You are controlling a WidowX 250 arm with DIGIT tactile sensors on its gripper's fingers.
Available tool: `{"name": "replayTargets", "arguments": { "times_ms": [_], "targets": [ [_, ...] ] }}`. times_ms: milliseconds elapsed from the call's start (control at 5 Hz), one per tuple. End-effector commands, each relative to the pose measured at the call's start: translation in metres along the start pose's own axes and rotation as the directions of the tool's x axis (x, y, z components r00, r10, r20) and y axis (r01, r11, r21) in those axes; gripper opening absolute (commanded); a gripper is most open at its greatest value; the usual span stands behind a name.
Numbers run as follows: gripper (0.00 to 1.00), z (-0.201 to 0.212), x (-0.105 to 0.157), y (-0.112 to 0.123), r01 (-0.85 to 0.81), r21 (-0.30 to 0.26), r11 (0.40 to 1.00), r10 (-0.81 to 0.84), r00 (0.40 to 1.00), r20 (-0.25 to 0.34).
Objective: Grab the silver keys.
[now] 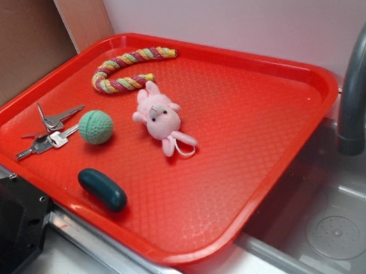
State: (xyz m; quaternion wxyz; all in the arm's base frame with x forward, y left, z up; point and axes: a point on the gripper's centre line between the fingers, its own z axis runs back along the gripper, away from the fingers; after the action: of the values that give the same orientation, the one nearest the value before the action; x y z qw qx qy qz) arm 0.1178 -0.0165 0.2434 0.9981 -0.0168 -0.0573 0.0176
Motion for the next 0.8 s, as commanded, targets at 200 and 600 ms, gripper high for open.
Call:
{"name": "replayTargets", "arguments": {
  "times_ms": [200,600],
  "targets": [
    [1.0,-0.038,0.008,0.026,-0.152,-0.001,0.988,0.152,0.988,0.034],
    [1.0,-0.086,-0.003,0.069,-0.486,0.121,0.866,0.478,0.874,0.09]
  ]
}}
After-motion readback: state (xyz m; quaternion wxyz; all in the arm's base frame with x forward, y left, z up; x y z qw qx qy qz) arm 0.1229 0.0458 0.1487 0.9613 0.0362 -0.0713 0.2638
